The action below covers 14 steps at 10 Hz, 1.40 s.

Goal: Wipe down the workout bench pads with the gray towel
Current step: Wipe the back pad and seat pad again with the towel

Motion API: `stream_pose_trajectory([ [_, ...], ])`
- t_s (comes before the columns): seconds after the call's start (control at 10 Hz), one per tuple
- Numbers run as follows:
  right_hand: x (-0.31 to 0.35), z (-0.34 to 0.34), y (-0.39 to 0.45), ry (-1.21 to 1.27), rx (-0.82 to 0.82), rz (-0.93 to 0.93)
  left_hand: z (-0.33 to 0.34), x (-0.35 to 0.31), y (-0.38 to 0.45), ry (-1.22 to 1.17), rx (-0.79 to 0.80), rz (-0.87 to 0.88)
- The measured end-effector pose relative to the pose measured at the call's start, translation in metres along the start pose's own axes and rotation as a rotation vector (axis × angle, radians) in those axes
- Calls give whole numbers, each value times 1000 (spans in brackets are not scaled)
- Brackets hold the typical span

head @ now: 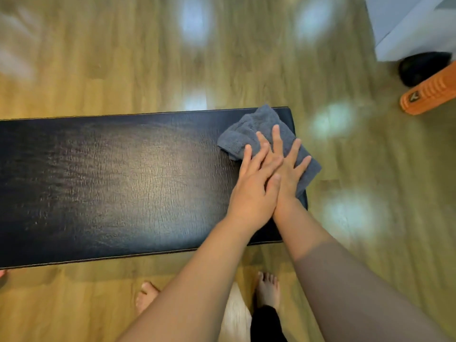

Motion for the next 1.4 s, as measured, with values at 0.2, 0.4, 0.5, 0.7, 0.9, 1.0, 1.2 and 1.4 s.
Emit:
stream_pose_trajectory([
  [0.2,-20,1,-11,86,68,54,10,-2,-15,-135,115,-85],
  [0.4,-12,0,-11,123,-7,106,-49,69,-93,-24,-84,-243],
  [0.5,-2,-1,-8,161,-48,154,-118,122,-148,32,-403,-428],
  [0.7,55,2,-8,230,-120,253,-261,224,-267,182,-855,-896],
  [0.9,199,29,-14,208,-122,138,-345,292,-347,-55,-1087,-1202],
  [1.0,286,50,-24,177,-120,40,-357,306,-358,-193,-1113,-1167],
  [1.2,434,88,-49,77,-109,-156,-354,298,-363,-268,-1009,-1124],
  [1.4,537,114,-71,-22,-71,-346,-371,304,-380,-497,-925,-1191],
])
Point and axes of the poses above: each hand's wrist, its own y-axis towards the middle knuckle, its own z-axis out of the palm, x = y × z, the point moved 1 cm from there along y, towards the middle knuckle, and after that the axes turned 14 degrees about x, right-handed, at the moved point
